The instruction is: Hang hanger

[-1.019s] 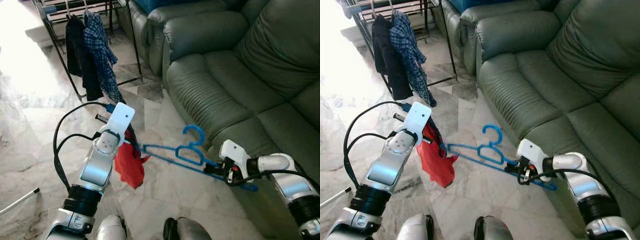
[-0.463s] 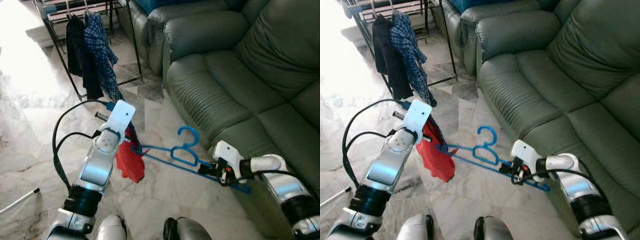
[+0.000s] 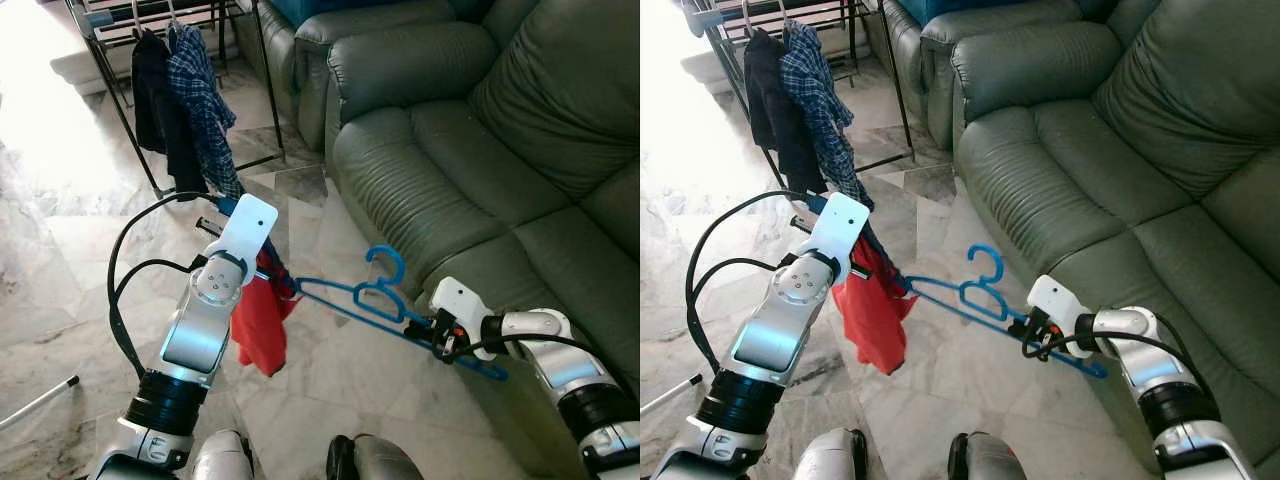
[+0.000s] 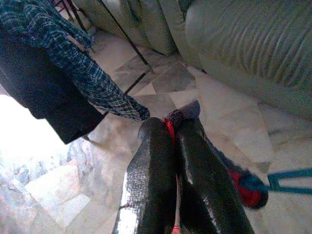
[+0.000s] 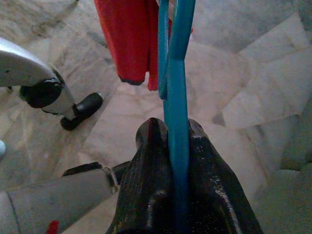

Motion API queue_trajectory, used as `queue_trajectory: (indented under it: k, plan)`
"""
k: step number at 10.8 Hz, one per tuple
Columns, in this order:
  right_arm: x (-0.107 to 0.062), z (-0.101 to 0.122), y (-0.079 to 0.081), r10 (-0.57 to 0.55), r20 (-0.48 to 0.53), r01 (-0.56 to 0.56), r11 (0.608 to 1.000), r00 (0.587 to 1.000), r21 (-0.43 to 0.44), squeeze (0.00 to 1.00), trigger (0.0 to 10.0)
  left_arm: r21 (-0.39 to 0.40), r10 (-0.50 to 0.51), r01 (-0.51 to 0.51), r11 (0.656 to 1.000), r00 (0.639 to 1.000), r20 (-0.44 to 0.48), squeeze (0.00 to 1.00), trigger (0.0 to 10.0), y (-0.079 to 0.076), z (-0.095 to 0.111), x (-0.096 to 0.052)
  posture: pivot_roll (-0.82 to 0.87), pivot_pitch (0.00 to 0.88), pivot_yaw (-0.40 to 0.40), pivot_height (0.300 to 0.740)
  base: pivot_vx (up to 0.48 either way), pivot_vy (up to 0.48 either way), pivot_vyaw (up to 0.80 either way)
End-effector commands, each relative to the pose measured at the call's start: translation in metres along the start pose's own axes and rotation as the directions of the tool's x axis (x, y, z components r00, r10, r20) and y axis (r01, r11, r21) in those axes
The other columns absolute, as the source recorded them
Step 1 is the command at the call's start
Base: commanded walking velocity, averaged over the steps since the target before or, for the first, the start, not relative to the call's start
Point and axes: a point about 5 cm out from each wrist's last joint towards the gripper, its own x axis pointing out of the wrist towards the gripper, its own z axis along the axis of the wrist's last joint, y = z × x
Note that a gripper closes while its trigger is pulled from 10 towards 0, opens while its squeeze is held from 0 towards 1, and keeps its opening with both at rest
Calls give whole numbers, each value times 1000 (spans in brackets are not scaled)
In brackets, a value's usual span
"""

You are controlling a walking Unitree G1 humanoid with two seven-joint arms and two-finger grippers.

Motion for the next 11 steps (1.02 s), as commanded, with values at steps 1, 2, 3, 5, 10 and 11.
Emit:
queue_trajectory:
  k: [1,2,3,5,10,11]
  plan:
    - [-3,0,-4,-24,4,24,1000,1000,-1,0,10000,4,-10,10,1000,999,39,0,10000,-1,10,-3,-24,137,-66,740,0,0,0]
    - [-2,-1,-5,-35,6,35,999,999,-2,0,10000,5,-21,21,1000,998,55,0,10000,-2,13,-4,-24,137,-66,740,0,0,0]
    - [0,-1,-9,-75,4,75,997,997,1,0,10000,10,-141,141,990,982,129,0,10000,-11,23,-11,-22,137,-65,740,0,0,0]
    - [3,1,-14,-127,9,127,992,992,1,0,10000,21,-412,424,905,866,284,0,10000,-28,34,-24,-21,137,-67,740,0,0,0]
    - [9,29,-31,-304,155,313,949,940,-31,0,10000,189,-593,562,805,766,248,0,10000,-39,23,-33,-23,139,-65,740,0,0,0]
    - [8,30,-33,-323,169,331,943,931,-22,0,10000,221,-603,562,797,760,243,0,10000,-39,22,-33,-23,139,-65,740,0,0,0]
